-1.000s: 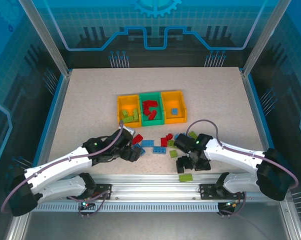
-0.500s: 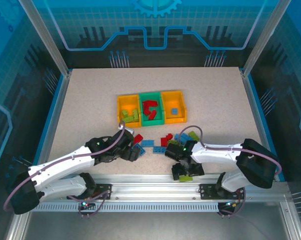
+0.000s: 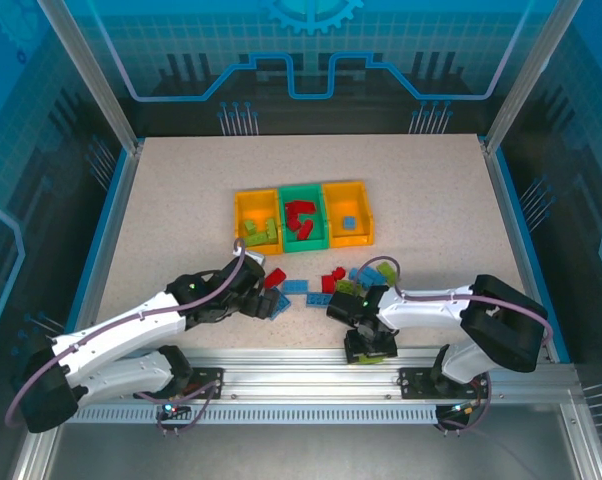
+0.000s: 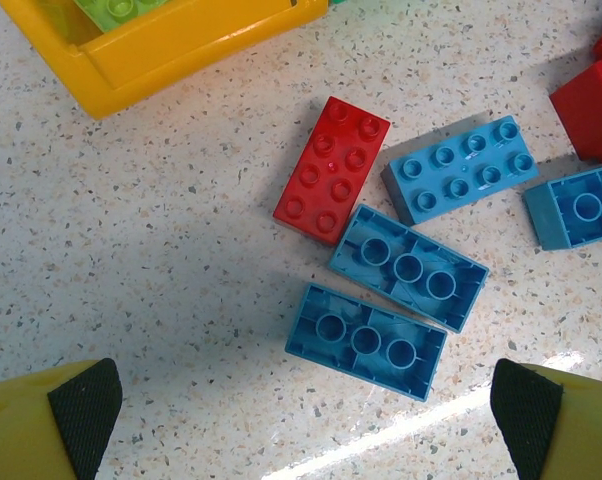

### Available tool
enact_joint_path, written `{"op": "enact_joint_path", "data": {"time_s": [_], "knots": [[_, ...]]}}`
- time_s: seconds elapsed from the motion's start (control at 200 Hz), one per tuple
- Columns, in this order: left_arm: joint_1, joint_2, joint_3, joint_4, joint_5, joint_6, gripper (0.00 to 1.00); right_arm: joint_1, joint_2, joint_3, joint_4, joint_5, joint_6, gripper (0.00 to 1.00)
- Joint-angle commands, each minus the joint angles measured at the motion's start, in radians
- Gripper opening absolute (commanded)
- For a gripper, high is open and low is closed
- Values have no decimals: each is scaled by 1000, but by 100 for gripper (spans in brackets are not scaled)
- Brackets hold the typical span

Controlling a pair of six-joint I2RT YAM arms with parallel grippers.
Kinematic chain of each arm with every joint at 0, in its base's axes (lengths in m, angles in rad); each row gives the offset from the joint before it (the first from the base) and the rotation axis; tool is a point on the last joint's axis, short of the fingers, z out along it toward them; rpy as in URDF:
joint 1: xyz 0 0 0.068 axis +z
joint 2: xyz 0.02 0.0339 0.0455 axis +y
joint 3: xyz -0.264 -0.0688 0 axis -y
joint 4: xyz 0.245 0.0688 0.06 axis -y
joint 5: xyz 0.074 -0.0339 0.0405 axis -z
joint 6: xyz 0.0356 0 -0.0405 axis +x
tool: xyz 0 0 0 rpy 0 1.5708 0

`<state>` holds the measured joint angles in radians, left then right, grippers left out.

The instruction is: Sort the legos into containers by color

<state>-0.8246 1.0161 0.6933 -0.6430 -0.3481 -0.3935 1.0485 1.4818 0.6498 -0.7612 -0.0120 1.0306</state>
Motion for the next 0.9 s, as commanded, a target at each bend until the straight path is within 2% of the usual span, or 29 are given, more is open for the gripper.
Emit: {"op": "enact_joint_path", "data": {"time_s": [0.0,0.165,0.275,0.385,0.56,0.67,0.83,0.895], "knots": [[8,-4,32,-2,-13,-12,99,23,-8,-12,-27,22,15,62],[13,3,40,1,-17,-18,99,38,-120,62,-149,70,15,56],[32,-4,35,12,-15,-45,99,-1,-202,139,-199,93,-40,56],[45,1,25,30,7,-58,99,-109,-242,210,-182,75,-129,56],[51,16,19,17,6,-76,99,-357,-250,262,2,-89,-244,56],[87,5,7,5,6,-130,99,-454,-210,322,106,-174,-273,55],[231,-50,-49,46,108,-234,99,-485,-46,528,158,-243,-319,55],[260,-68,-65,53,124,-262,99,-487,41,628,161,-259,-325,55]]}}
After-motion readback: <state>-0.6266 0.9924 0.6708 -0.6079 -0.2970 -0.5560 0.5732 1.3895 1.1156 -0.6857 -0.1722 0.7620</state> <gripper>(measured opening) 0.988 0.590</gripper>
